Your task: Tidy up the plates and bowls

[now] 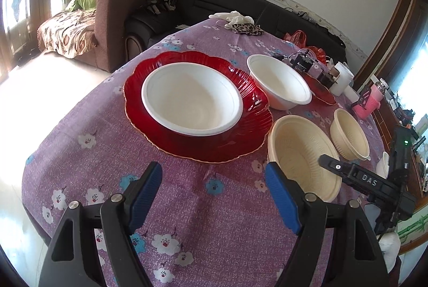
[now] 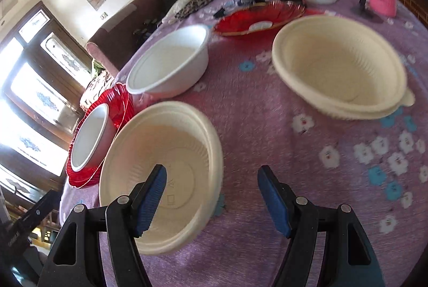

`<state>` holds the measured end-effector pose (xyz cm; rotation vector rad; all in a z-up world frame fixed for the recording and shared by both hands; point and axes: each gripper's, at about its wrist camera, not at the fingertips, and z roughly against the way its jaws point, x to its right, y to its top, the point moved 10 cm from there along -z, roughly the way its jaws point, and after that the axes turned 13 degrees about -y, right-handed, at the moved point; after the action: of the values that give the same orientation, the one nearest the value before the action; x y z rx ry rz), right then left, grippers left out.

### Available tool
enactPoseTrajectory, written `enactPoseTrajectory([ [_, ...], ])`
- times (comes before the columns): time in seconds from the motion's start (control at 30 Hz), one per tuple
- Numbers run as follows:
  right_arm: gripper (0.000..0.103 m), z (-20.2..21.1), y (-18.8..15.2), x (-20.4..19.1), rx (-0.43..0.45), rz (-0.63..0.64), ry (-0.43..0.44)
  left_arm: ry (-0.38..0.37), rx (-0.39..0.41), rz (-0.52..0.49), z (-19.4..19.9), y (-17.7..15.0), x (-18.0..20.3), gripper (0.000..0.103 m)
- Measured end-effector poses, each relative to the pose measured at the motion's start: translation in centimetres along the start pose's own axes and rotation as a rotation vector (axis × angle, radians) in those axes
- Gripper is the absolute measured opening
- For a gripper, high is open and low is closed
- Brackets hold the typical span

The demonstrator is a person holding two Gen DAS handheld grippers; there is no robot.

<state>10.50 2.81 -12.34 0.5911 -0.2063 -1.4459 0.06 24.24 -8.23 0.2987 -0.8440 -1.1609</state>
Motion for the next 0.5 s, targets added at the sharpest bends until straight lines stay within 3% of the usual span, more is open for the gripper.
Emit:
enactPoseTrajectory([
  [0.13,0.073,-1.2,-0.4,-1.1,-0.035,-0.006,0.007,-0.009,-0.003,-0.011,-0.1,-0.1,0.5,0.079],
  [0.2,0.052,-1.4,-0.5,-1.3,-0.043,0.003,-0.005,-0.015,-0.007,-0.022,-0.3,-0.2,0.9,0.079],
  [0.27,0.020,-1.9,-0.6,-1.1,-0.063,0.007,-0.032,-0.022,-0.015,-0.033,-0.5,-0.4,1.4,0.079],
  [0.33,0.015,-1.9,-0.5,-0.7,-0.065,0.007,-0.041,-0.031,-0.025,-0.039,-0.8,-0.6,1.8,0.079],
  [0.5,0.013,-1.0,-0.3,0.6,-0.053,0.010,-0.063,-0.049,-0.050,-0.058,-1.5,-1.2,2.8,0.079],
])
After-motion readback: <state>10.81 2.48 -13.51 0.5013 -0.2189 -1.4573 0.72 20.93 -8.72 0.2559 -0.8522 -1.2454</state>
